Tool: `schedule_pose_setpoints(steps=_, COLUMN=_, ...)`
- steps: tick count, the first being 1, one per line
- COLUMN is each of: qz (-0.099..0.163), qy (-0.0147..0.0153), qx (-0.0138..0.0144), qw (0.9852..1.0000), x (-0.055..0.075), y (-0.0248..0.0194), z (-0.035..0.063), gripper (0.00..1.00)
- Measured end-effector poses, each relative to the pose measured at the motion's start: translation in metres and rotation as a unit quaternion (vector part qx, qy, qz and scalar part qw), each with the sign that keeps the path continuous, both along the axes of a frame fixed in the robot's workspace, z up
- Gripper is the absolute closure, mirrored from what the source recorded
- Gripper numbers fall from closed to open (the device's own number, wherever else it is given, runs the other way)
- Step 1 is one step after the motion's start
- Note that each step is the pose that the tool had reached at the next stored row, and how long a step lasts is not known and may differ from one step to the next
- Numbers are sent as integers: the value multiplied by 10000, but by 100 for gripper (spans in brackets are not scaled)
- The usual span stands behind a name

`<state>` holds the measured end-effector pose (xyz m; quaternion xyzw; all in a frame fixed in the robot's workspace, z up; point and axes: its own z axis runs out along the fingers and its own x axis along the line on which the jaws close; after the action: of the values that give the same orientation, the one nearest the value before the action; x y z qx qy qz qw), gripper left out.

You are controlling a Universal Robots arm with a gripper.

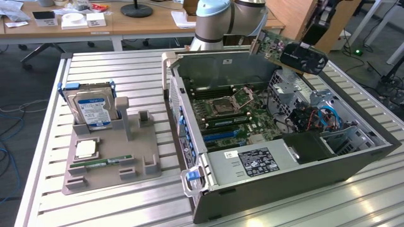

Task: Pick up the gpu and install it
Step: 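Insert the gpu into the slot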

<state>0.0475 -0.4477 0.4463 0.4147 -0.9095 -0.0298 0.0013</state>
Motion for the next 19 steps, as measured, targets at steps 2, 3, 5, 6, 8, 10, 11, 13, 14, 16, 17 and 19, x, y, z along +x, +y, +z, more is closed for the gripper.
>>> schedule_pose_setpoints(steps=2, qz=162, qy=0, qx=0, qw=9999, x=0, y=0, z=-1, gripper=73)
schedule_pose_setpoints(steps=3, qz=239, qy=0, qx=0, qw=9997, x=0, y=0, z=-2, gripper=73)
schedule_pose_setpoints(steps=5, qz=394, qy=0, qx=0, qw=9992, x=0, y=0, z=-4, gripper=73)
schedule_pose_setpoints(steps=6, qz=473, qy=0, qx=0, qw=9989, x=0, y=0, z=-4, gripper=73)
schedule_pose_setpoints(steps=8, qz=630, qy=0, qx=0, qw=9980, x=0, y=0, z=-6, gripper=73)
schedule_pose_setpoints(steps=10, qz=790, qy=0, qx=0, qw=9969, x=0, y=0, z=-7, gripper=73)
schedule_pose_setpoints(steps=11, qz=872, qy=0, qx=0, qw=9962, x=0, y=0, z=-8, gripper=73)
schedule_pose_setpoints(steps=13, qz=1029, qy=0, qx=0, qw=9947, x=0, y=0, z=-10, gripper=73)
schedule_pose_setpoints(steps=14, qz=1108, qy=0, qx=0, qw=9938, x=0, y=0, z=-10, gripper=73)
schedule_pose_setpoints(steps=16, qz=1264, qy=0, qx=0, qw=9920, x=0, y=0, z=-12, gripper=73)
schedule_pose_setpoints(steps=17, qz=1346, qy=0, qx=0, qw=9909, x=0, y=0, z=-13, gripper=73)
schedule_pose_setpoints(steps=19, qz=1502, qy=0, qx=0, qw=9886, x=0, y=0, z=-15, gripper=73)
